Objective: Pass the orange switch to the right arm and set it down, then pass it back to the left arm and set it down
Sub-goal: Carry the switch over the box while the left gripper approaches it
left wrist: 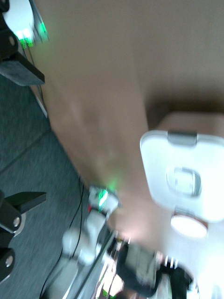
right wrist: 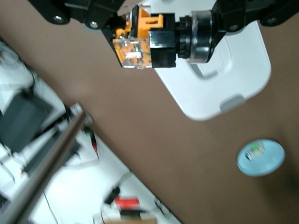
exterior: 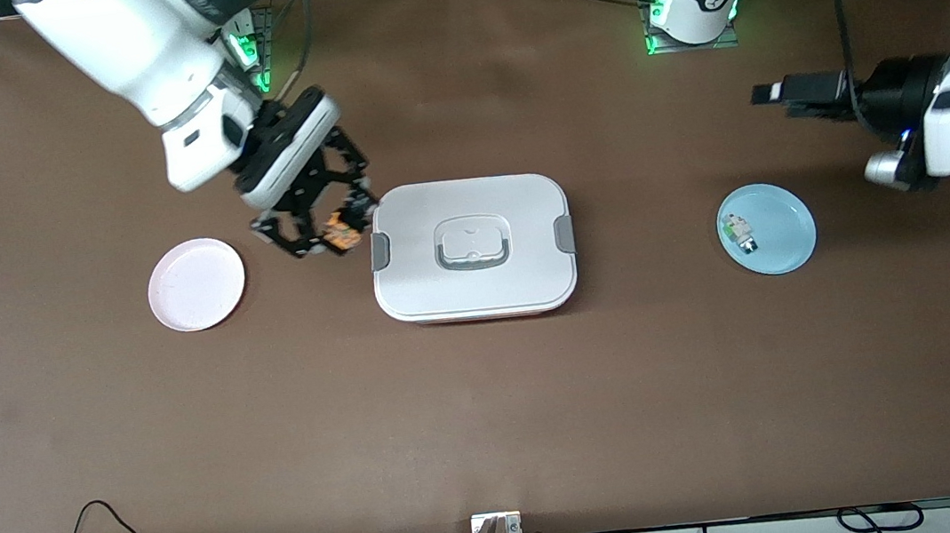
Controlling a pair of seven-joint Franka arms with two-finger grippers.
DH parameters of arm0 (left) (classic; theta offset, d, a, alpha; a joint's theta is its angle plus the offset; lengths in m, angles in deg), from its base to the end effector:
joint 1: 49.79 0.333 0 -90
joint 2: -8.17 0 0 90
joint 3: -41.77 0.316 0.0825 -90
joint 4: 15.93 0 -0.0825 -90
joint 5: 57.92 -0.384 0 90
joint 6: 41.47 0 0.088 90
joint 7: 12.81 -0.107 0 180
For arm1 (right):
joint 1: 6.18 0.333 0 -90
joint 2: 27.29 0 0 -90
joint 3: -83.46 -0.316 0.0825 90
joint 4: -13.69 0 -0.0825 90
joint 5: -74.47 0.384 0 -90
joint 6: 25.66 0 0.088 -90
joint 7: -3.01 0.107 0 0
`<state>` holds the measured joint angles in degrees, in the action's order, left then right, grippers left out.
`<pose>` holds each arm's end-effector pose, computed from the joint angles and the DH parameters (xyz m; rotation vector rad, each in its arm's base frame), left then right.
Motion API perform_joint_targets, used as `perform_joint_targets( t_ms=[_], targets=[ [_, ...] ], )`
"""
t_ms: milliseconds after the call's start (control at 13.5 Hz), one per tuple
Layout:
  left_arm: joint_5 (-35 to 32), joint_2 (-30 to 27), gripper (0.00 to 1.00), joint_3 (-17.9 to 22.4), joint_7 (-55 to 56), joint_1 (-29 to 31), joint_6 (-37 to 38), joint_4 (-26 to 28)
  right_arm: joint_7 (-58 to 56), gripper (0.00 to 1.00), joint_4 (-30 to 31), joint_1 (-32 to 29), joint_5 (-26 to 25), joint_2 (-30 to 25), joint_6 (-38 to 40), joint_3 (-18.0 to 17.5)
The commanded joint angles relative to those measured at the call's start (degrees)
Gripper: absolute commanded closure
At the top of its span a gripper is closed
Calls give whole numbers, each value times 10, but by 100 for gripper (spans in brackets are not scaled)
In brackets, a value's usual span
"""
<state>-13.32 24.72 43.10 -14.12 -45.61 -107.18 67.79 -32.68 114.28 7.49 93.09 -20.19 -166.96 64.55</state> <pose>0.5867 -0.0396 0.5244 2.2520 -0.0340 -0.6418 0.5477 0.3366 0.5619 -2.4028 -1.2876 -0.8380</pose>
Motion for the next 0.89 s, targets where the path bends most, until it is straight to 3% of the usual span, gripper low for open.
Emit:
perform_joint_targets(
  t_ms=[0,148,297,519,816],
  targets=[
    [124,18,0,-2,0,7,-26,49,-74,70,-21,-4,64,29,-61,-31],
    [226,-6,0,-6,-2,7,-87,122,-122,70,-22,-3,95,41,-91,-47],
    [280,-32,0,-26,-2,0,-157,166,-196,70,-36,-1,164,50,-98,-51],
    [377,-94,0,-135,0,0,-330,252,-367,70,-66,13,355,73,-89,-51],
    [464,-86,0,-226,-14,-1,-435,250,-508,70,-69,6,509,82,16,-46]
  ],
)
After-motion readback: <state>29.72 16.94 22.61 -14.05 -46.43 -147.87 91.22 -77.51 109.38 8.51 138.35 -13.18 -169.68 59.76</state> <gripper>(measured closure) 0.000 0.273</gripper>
